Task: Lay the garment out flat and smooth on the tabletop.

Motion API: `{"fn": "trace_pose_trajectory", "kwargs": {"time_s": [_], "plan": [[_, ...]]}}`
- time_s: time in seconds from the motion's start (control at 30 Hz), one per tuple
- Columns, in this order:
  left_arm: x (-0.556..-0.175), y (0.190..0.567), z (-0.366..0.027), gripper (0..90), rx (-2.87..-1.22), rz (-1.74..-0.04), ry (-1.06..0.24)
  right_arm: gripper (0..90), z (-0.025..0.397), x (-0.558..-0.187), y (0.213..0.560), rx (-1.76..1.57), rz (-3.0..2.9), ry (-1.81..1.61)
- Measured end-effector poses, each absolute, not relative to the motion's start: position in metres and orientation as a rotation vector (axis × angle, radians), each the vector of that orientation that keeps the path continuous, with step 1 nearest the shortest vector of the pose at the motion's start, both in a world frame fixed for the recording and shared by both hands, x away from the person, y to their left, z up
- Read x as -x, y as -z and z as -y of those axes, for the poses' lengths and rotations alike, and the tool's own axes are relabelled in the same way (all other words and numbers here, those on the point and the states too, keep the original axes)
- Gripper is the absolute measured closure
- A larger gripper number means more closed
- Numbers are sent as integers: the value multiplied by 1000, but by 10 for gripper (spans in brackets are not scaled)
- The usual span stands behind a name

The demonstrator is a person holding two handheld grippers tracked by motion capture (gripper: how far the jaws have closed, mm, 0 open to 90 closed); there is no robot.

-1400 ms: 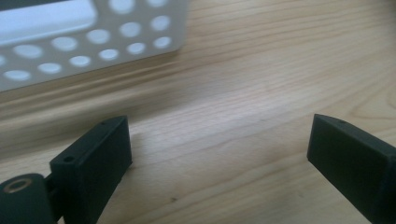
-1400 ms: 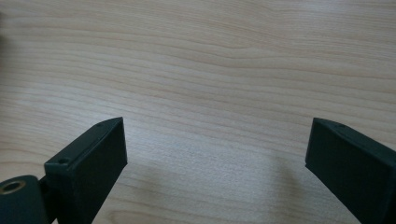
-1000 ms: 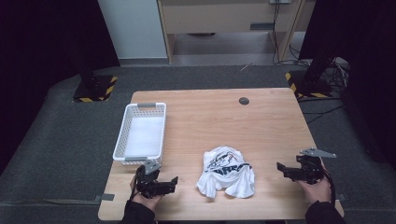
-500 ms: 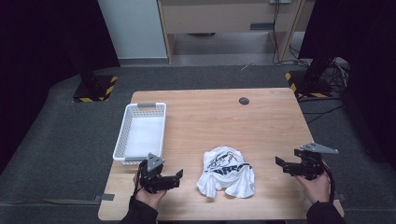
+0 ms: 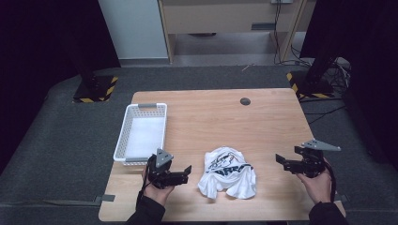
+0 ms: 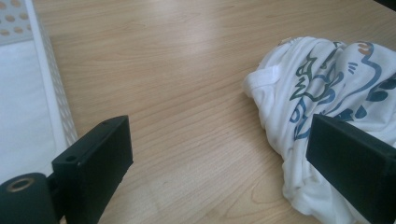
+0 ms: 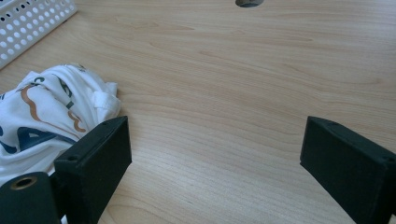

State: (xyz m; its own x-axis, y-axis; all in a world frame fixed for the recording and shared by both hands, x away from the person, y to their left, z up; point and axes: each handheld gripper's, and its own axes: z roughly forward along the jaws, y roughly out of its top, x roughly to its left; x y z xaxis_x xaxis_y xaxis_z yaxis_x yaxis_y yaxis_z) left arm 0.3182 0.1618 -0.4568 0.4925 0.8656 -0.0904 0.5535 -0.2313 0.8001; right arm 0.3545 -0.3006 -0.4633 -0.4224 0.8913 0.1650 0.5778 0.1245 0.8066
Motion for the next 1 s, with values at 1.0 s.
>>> {"fn": "trace_pose_trajectory", "kwargs": {"time_s": [1.0], "plan": [[-359, 455, -145, 63, -1889, -1177, -426, 103, 264, -379, 452, -1374, -2107, -1246]]}}
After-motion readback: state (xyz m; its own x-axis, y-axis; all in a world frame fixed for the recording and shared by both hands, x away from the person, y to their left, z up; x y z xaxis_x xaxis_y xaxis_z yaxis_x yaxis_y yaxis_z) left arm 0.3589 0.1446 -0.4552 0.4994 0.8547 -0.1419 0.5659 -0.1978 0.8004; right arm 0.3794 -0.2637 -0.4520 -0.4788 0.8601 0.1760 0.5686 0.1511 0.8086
